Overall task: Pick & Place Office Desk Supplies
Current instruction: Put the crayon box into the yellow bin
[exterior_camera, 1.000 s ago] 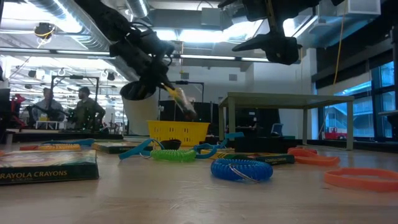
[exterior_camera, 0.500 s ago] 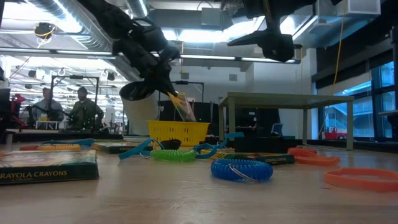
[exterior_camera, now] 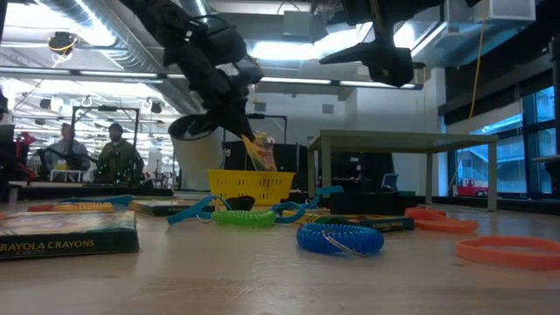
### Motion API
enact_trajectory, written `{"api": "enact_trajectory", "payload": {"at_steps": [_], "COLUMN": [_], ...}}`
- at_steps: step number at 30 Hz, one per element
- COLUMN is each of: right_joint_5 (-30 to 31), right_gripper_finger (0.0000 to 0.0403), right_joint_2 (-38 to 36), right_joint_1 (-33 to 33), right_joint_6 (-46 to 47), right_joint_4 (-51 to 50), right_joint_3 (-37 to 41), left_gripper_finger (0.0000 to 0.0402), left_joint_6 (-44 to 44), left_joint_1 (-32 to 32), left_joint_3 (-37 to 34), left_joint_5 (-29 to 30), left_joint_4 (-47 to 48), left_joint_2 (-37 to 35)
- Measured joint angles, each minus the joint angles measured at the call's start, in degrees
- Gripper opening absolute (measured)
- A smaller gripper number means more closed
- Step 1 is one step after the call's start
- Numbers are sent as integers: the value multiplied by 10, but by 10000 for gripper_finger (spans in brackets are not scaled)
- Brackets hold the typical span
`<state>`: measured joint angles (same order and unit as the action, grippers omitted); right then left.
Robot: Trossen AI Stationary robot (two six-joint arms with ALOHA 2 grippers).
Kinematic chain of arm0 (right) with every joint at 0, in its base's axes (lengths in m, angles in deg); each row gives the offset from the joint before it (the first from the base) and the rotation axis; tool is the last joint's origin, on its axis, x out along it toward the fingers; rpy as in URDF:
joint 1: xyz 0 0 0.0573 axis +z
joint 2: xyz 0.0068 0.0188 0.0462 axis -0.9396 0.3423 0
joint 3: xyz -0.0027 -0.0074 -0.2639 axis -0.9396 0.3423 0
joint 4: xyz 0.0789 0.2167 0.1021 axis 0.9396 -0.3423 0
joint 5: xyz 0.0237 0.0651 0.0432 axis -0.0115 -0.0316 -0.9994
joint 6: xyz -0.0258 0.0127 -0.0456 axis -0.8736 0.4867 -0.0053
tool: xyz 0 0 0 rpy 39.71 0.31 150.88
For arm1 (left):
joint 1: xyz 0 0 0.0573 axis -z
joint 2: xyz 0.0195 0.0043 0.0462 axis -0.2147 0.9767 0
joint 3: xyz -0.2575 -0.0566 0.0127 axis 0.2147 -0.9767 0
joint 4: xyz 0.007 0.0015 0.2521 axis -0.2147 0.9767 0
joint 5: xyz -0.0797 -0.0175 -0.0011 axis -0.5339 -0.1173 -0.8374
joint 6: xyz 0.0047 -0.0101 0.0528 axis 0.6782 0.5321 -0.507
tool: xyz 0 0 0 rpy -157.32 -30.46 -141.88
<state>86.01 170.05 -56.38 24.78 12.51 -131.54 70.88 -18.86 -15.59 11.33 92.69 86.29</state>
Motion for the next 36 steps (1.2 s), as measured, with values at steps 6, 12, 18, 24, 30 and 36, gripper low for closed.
{"api": "enact_trajectory", "payload": {"at_steps": [6,12,18,24,30,36], "right_joint_5": [0,0,14,20,31,38], "right_gripper_finger": [318,318,318,318,318,318], "right_joint_2": [0,0,0,0,0,0], "right_joint_1": [0,0,0,0,0,-1], "right_joint_6": [0,0,-2,-5,-5,-15], "right_joint_4": [7,21,37,39,39,39], "right_joint_3": [0,0,0,0,0,0], "left_gripper_finger": [1,1,1,1,1,1], "left_joint_6": [33,69,107,146,159,163], "left_joint_1": [30,60,87,91,94,94], "left_joint_3": [0,0,0,-21,-23,-23], "left_joint_5": [69,116,177,186,186,186], "left_joint_4": [-18,-8,-5,-25,-27,-27], "left_joint_2": [0,0,0,0,0,0]}}
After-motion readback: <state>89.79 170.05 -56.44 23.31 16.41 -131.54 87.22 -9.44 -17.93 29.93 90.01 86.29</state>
